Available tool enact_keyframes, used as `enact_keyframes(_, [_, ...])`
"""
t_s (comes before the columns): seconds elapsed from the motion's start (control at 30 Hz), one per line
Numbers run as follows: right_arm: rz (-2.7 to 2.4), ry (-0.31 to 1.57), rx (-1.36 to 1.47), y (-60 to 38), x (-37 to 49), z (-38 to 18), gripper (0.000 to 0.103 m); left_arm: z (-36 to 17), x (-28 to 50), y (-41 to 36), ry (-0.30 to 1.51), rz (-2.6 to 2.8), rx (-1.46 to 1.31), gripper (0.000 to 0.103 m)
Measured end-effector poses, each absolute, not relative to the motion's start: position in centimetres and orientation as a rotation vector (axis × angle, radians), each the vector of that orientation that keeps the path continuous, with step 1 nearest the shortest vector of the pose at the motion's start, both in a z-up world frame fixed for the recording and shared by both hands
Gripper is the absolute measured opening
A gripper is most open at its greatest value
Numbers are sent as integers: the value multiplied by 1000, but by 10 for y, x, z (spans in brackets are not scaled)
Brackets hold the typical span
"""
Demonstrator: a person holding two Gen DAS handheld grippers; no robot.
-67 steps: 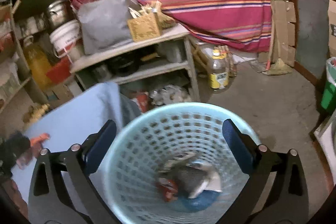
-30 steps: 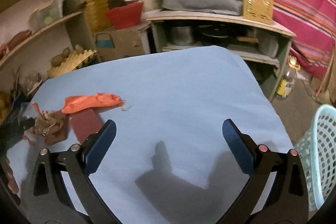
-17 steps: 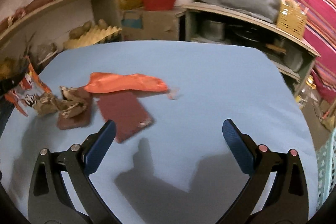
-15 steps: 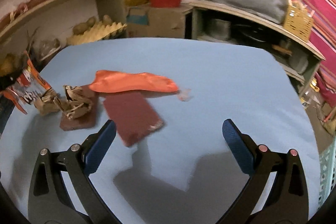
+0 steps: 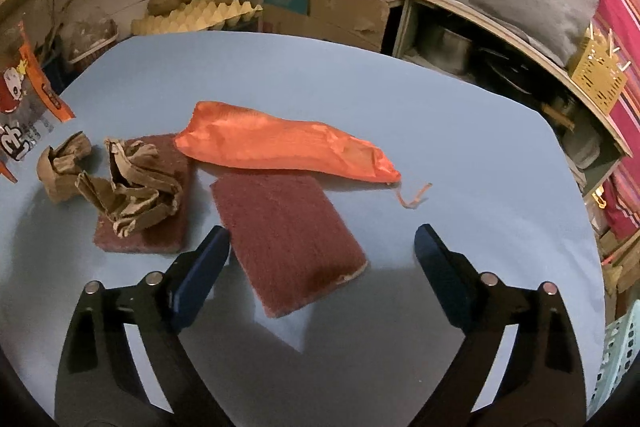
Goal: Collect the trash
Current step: 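Grasp the clear plastic bag with the left tool while the right tool grasps the red-brown scouring pad, then carry the plastic bag and scouring pad over the wastebasket and open both tools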
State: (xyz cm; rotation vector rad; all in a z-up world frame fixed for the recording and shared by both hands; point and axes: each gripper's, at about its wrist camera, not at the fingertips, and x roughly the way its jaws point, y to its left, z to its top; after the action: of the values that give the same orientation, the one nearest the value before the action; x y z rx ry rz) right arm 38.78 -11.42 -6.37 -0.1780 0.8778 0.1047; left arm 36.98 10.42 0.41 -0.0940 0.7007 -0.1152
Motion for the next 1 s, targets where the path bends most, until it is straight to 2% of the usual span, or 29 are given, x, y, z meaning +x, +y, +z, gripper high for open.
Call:
enact_keyframes(0.13, [133, 893, -171, -113, 390, -66, 84, -1, 376, 106, 719, -105, -99, 10])
enact_keyframes(0.23, [181, 898, -166, -109, 389, -66, 68, -3, 377, 106, 725, -94, -98, 10])
enact_keyframes(0.3, [185, 887, -190, -106, 385, -65, 66, -3, 377, 104, 724, -96, -97, 10])
enact_keyframes(0.67, [142, 829, -153, -144, 339, -41, 65, 0, 364, 72, 698, -133, -64, 10])
enact_keyframes(1.0, [-23, 713, -19, -261, 271, 6, 65, 25, 335, -5, 647, -218, -49, 10])
